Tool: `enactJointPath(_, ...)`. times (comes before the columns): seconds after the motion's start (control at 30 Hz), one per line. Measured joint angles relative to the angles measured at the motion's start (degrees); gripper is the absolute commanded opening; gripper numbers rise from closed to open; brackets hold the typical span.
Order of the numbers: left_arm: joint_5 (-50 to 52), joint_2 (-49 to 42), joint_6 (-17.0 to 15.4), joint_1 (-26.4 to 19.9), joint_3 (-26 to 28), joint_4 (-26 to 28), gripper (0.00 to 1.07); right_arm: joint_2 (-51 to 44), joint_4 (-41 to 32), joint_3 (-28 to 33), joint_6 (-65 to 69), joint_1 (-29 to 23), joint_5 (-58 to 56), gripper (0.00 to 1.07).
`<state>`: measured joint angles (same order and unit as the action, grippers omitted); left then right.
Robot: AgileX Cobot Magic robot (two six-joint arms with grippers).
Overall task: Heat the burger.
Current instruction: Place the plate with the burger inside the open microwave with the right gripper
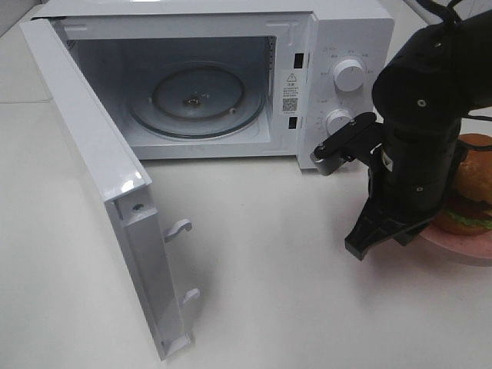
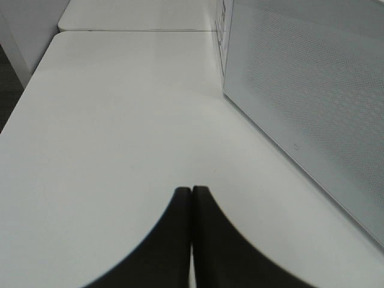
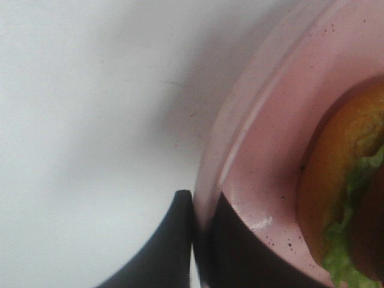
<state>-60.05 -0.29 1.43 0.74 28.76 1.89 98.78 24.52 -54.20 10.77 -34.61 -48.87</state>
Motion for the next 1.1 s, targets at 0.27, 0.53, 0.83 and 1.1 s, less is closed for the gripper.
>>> enactJointPath(0.27, 0.0, 0.0, 0.0, 0.0, 0.0, 0.0, 0.00, -3.7, -0.4, 3.2, -2.9, -8.4, -1.6, 0.00)
enactJointPath(0.53, 0.0, 0.0, 0.0, 0.0, 0.0, 0.0, 0.00, -4.6, -0.7, 4.5, -5.8, -13.8, -1.9, 0.00)
enactJointPath(0.83, 0.0, 0.0, 0.0, 0.0, 0.0, 0.0, 0.00, -4.8, 1.3, 4.5, -7.2, -14.0, -1.8, 0.00)
enactJointPath(1.1, 0.0, 0.0, 0.0, 0.0, 0.0, 0.0, 0.00, -4.8, 1.1, 4.6, -15.7, -14.0, -2.8, 0.00)
